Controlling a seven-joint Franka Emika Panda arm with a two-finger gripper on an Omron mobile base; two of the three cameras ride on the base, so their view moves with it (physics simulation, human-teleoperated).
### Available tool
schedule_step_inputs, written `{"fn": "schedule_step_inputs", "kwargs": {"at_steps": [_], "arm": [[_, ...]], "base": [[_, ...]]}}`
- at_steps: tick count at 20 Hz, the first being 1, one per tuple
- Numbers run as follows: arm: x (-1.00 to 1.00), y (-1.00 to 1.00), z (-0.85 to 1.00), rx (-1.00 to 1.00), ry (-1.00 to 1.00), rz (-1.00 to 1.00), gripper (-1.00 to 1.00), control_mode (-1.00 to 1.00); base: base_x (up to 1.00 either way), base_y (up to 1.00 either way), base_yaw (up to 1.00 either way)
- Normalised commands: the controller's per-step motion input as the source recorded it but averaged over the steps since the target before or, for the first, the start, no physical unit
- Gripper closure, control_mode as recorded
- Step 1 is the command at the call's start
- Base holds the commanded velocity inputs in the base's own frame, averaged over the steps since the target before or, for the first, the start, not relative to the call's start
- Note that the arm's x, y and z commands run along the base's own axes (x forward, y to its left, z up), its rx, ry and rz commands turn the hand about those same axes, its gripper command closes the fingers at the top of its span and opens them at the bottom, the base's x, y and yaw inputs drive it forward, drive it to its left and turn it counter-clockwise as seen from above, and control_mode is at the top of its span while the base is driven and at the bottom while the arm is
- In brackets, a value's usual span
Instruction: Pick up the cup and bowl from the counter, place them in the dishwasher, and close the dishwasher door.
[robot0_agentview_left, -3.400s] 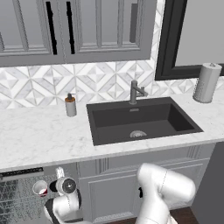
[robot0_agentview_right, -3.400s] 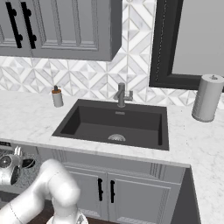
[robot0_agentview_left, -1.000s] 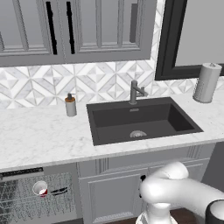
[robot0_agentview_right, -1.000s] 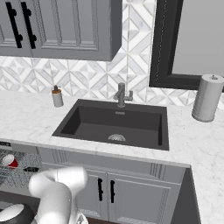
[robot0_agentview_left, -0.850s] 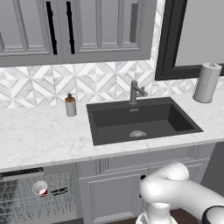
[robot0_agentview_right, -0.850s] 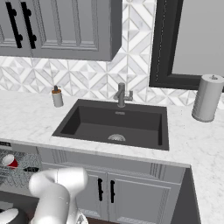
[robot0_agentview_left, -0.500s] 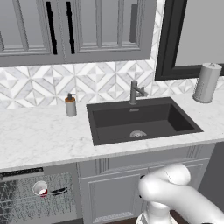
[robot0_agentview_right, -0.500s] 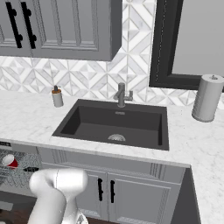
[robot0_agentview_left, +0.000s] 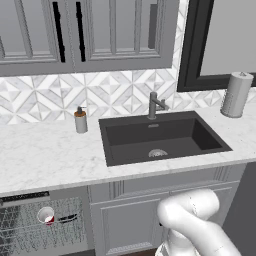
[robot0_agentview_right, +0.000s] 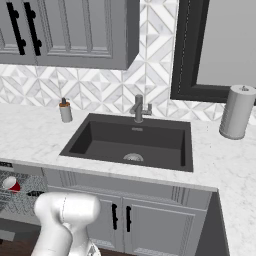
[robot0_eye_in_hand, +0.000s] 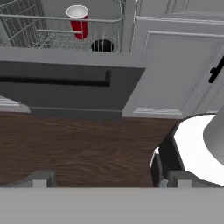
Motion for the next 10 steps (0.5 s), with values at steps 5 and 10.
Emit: {"fn": "schedule_step_inputs", "kwargs": {"at_steps": [5, 10], "arm": [[0.39, 0.09, -0.6, -0.04, -0.37, 0.0, -1.0, -1.0], [0.35, 0.33, -0.58, -0.05, -0.29, -0.01, -1.0, -1.0]], "base": [[0.0, 0.0, 0.0], [0.0, 0.0, 0.0]]}}
